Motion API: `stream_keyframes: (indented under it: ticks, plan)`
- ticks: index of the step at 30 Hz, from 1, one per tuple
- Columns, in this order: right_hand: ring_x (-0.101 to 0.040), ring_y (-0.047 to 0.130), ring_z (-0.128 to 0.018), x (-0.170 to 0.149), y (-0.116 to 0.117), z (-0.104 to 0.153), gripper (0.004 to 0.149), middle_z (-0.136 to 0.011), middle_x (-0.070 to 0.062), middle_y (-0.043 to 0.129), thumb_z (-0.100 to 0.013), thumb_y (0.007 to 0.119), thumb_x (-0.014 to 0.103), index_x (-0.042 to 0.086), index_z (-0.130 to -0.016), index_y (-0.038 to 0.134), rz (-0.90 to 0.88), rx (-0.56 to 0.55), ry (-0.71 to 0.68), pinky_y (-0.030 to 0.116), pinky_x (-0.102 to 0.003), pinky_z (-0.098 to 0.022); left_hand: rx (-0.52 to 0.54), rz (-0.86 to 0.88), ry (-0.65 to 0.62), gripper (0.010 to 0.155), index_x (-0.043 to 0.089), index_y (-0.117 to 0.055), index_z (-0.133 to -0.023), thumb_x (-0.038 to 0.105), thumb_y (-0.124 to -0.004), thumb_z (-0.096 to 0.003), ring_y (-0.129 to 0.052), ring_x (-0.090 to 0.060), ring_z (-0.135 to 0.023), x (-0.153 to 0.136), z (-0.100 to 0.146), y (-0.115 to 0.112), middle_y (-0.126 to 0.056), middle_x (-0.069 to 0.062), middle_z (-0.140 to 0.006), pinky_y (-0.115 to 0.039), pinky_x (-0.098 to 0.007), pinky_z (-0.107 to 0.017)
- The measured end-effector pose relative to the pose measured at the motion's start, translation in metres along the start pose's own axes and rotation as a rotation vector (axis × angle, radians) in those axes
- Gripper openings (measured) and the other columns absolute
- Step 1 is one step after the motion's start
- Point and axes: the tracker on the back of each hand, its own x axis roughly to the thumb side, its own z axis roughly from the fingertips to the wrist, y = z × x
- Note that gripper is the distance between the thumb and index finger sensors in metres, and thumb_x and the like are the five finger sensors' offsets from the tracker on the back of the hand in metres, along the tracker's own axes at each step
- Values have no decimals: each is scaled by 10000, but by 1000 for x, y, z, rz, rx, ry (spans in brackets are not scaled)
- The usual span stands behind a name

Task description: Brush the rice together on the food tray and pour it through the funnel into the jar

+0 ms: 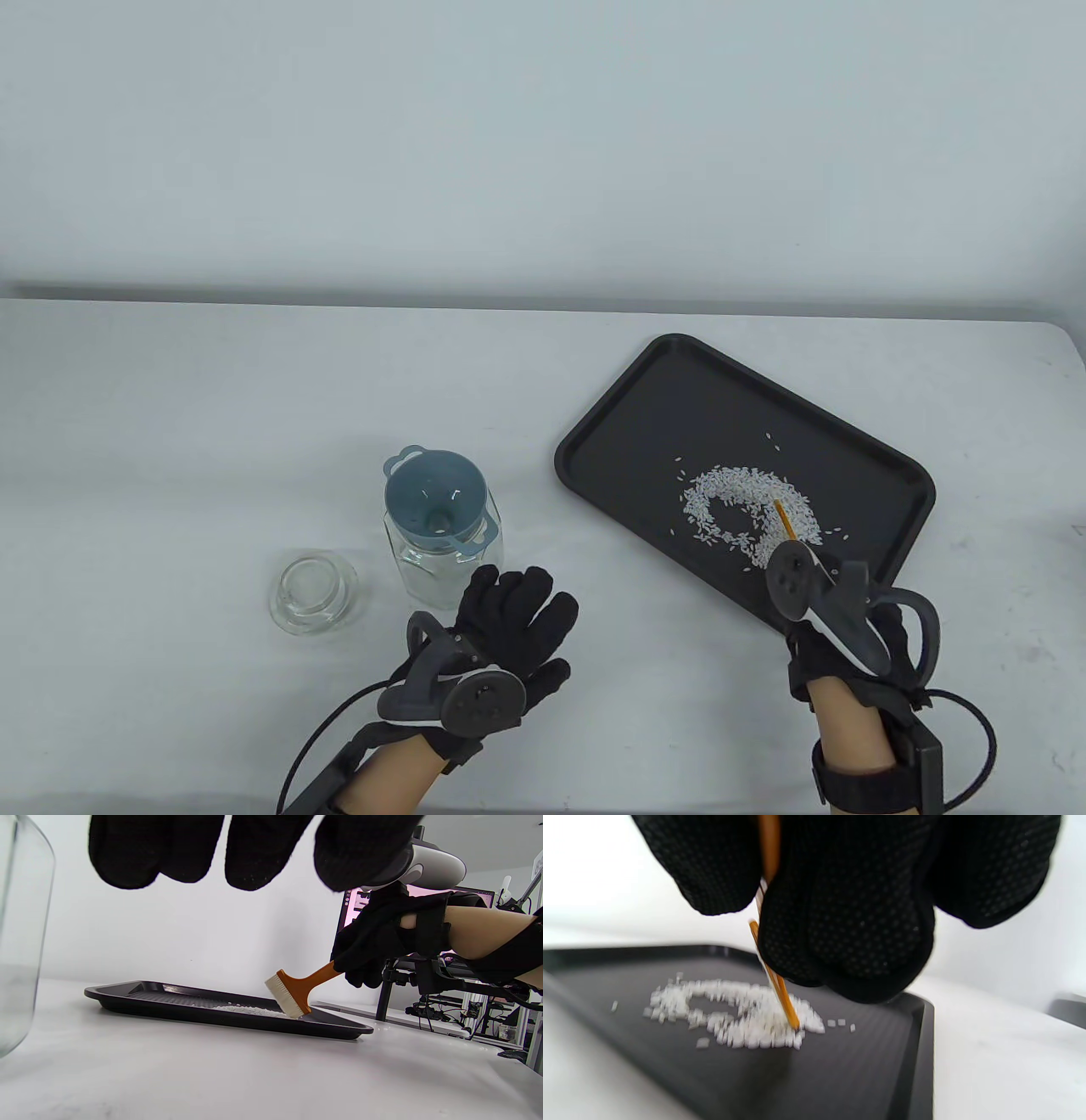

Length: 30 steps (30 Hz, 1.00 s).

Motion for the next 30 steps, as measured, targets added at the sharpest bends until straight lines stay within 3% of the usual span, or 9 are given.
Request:
stream_keyframes:
  ticks: [10,14,19,21,27,30]
  plan:
    - [-148,1046,-207,-42,-14,6,425,-394,32,1023,-420,816,426,82,-659,885,-222,-425,33,835,-458,-378,-5,11,0,687,40,-586,-1100,421,-677,-535,-653,-681,-890,-1,0,0,-561,-400,-1071,-396,-810,-652]
    - [-157,1052,-248,-53,-18,8,430,-431,26,1021,-448,767,425,82,-680,883,-295,-502,30,818,-473,-410,-9,16,-2,686,42,-586,-1100,421,-676,-536,-655,-678,-891,-1,0,0,-561,-396,-1072,-395,-810,-653]
    - [-213,1058,-363,-58,-17,5,444,-539,-24,1015,-468,737,402,80,-747,860,-273,-505,37,774,-514,-458,-9,21,-2,687,41,-586,-1100,422,-676,-536,-653,-680,-891,-1,0,0,-561,-392,-1074,-396,-809,-654]
    - [-233,1063,-408,-58,-10,0,450,-587,-38,1009,-468,734,394,83,-771,851,-179,-492,34,759,-527,-473,-8,23,-3,687,42,-585,-1100,422,-676,-535,-653,-680,-891,-1,0,0,-560,-397,-1073,-396,-809,-654]
    - [-266,1056,-492,-55,23,-18,445,-671,-60,991,-465,744,374,94,-797,843,26,-340,21,734,-545,-498,-12,26,-7,686,41,-586,-1100,422,-675,-536,-653,-679,-893,-1,0,0,-561,-391,-1074,-397,-808,-654]
    - [-295,1031,-515,-47,31,-22,451,-674,-83,980,-464,745,367,86,-805,836,12,-234,-51,701,-566,-523,-11,27,-7,685,41,-587,-1099,421,-675,-536,-652,-680,-891,-1,0,0,-561,-396,-1072,-400,-807,-654]
